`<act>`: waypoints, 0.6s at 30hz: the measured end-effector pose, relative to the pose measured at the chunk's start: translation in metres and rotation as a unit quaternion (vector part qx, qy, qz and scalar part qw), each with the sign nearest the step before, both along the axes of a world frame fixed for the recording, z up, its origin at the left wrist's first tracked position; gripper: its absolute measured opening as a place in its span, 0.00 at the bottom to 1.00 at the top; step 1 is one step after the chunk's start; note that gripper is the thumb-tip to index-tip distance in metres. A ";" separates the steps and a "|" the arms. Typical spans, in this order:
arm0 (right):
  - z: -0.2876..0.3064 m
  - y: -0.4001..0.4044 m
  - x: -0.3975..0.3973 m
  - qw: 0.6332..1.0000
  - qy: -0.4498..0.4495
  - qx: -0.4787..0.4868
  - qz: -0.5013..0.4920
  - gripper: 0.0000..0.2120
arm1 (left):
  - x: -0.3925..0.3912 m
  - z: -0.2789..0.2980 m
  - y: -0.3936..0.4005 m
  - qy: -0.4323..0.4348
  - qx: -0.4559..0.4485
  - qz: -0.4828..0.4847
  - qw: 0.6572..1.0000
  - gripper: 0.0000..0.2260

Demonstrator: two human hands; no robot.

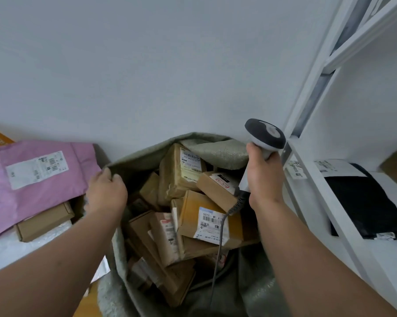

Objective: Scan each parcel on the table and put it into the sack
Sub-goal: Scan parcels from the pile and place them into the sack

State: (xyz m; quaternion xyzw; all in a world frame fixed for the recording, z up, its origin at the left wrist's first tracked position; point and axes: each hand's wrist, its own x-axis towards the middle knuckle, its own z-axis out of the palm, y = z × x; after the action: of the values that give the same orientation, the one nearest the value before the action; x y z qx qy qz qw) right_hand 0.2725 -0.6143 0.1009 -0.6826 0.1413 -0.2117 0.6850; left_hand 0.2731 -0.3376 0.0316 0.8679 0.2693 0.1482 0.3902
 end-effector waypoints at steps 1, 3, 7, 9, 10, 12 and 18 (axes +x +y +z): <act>0.002 0.001 0.000 1.000 -0.005 0.003 0.002 0.11 | 0.000 0.011 0.002 -0.034 -0.009 0.014 0.999 0.10; 0.006 0.004 0.001 1.000 -0.021 0.006 0.005 0.09 | 0.001 0.031 0.003 -0.101 -0.022 0.043 0.994 0.13; 0.015 0.010 0.004 0.997 -0.075 0.011 0.012 0.04 | 0.008 0.057 0.012 -0.178 -0.056 0.097 0.978 0.22; 0.014 0.011 0.004 0.996 -0.074 -0.014 0.038 0.09 | 0.013 0.050 0.021 -0.159 -0.071 0.080 0.982 0.24; 0.011 0.011 0.004 0.996 -0.055 -0.021 0.060 0.09 | 0.013 0.044 0.024 -0.122 -0.078 0.053 0.988 0.24; 0.001 0.011 0.004 0.996 0.003 -0.018 0.088 0.07 | 0.005 0.028 0.022 0.003 -0.080 -0.003 0.997 0.21; -0.014 0.010 -0.001 0.997 0.057 0.010 0.059 0.07 | -0.028 -0.008 0.010 0.146 -0.012 -0.025 0.989 0.33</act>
State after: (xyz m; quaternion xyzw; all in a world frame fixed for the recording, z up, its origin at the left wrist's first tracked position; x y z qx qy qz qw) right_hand 0.2719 -0.6044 0.0871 -0.6940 0.1414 -0.1302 0.6939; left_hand 0.2454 -0.3274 0.0232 0.8820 0.3036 0.0069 0.3604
